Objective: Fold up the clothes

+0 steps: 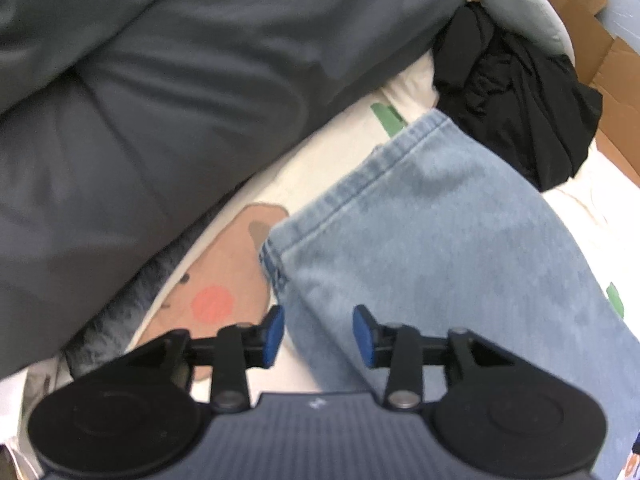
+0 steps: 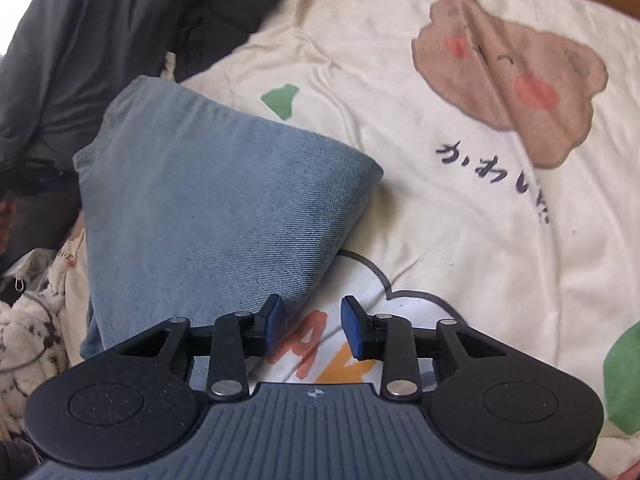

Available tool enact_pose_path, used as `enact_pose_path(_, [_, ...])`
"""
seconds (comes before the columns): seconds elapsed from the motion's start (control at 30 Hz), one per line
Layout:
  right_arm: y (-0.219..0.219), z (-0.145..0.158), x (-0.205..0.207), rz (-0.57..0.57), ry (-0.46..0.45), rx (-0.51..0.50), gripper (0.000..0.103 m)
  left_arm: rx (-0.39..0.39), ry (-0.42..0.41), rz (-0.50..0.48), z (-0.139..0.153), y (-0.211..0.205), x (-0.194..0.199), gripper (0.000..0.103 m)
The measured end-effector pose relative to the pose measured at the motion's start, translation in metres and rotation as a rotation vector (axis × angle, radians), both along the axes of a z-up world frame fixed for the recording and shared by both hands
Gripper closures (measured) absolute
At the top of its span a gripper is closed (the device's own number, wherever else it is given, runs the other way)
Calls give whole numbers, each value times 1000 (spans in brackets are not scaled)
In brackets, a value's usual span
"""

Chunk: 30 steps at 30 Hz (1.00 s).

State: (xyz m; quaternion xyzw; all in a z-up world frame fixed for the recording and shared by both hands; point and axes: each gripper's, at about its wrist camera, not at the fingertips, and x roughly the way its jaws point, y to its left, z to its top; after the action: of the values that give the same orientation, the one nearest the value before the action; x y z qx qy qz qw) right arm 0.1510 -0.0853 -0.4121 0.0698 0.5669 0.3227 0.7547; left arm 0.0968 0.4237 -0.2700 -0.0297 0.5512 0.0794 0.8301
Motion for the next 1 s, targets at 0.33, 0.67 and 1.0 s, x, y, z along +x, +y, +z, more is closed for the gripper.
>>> enact_pose_path(0.33, [-1,-17,12,-84,123,168,84,-21,53,33,-15,6,-26,56])
enact_pose_path(0.67, [-9,-29,16,-158,215,230,77,-70,59,39,-16,7,-38,56])
enact_pose_path(1.0, [-19,-26,18,-153,221,342,90,-90,58,41,-19,1,-44,56])
